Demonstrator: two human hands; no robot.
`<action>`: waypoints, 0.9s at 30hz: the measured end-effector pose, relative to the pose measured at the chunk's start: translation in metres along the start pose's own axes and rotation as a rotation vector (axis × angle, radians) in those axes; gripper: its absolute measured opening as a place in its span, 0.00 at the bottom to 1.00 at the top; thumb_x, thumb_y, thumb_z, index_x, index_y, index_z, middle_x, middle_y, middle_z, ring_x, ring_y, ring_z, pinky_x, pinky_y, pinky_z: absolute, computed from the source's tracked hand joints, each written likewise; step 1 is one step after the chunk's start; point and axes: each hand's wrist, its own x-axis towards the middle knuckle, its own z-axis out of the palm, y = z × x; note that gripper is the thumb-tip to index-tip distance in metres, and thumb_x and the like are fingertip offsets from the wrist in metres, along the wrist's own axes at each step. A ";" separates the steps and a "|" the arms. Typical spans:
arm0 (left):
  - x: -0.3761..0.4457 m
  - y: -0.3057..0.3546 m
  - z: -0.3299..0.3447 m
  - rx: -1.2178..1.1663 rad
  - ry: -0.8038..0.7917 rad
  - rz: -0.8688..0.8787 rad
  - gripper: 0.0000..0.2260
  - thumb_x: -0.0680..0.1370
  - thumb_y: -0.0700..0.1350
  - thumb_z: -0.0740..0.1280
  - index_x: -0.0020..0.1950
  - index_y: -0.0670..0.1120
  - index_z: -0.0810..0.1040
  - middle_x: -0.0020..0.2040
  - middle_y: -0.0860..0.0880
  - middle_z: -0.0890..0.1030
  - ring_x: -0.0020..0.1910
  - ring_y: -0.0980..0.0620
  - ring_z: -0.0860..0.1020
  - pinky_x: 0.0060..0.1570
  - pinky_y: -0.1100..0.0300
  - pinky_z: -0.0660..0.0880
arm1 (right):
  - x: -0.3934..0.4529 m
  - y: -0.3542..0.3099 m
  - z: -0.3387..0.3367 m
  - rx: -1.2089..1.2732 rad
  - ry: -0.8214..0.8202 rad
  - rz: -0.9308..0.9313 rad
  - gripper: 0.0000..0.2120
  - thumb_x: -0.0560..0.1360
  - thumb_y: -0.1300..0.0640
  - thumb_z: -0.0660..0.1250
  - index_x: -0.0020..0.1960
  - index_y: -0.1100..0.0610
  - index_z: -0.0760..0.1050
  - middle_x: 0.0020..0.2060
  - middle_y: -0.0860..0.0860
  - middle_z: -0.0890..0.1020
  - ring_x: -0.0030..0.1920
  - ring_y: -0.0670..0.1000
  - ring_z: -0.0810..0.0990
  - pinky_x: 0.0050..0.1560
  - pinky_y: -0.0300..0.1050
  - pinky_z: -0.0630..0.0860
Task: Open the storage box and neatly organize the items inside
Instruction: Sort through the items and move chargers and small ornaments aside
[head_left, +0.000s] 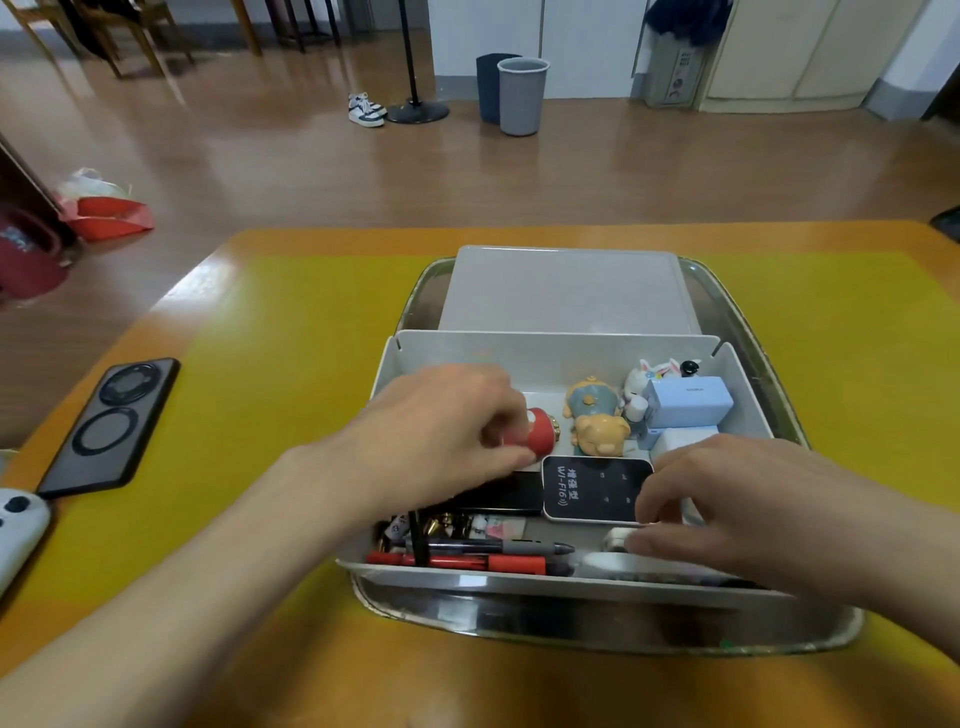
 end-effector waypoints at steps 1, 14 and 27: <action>0.003 -0.001 0.002 0.010 0.063 -0.017 0.11 0.76 0.61 0.67 0.54 0.58 0.79 0.49 0.60 0.76 0.48 0.58 0.76 0.40 0.58 0.72 | 0.001 -0.001 -0.002 -0.005 0.000 0.007 0.25 0.69 0.23 0.52 0.49 0.38 0.77 0.41 0.34 0.79 0.40 0.35 0.75 0.33 0.34 0.64; 0.039 -0.002 0.023 0.106 -0.091 -0.035 0.29 0.74 0.54 0.68 0.74 0.58 0.64 0.58 0.50 0.76 0.59 0.47 0.74 0.45 0.54 0.69 | 0.014 -0.004 -0.004 -0.054 0.068 0.036 0.21 0.76 0.29 0.54 0.47 0.42 0.77 0.40 0.38 0.80 0.40 0.41 0.76 0.39 0.40 0.74; 0.054 0.003 0.042 -0.189 0.150 -0.065 0.20 0.70 0.49 0.76 0.53 0.51 0.67 0.47 0.52 0.79 0.45 0.45 0.77 0.44 0.47 0.76 | 0.007 0.002 0.001 -0.074 0.076 0.001 0.20 0.78 0.31 0.55 0.46 0.44 0.76 0.39 0.38 0.77 0.37 0.39 0.74 0.34 0.36 0.66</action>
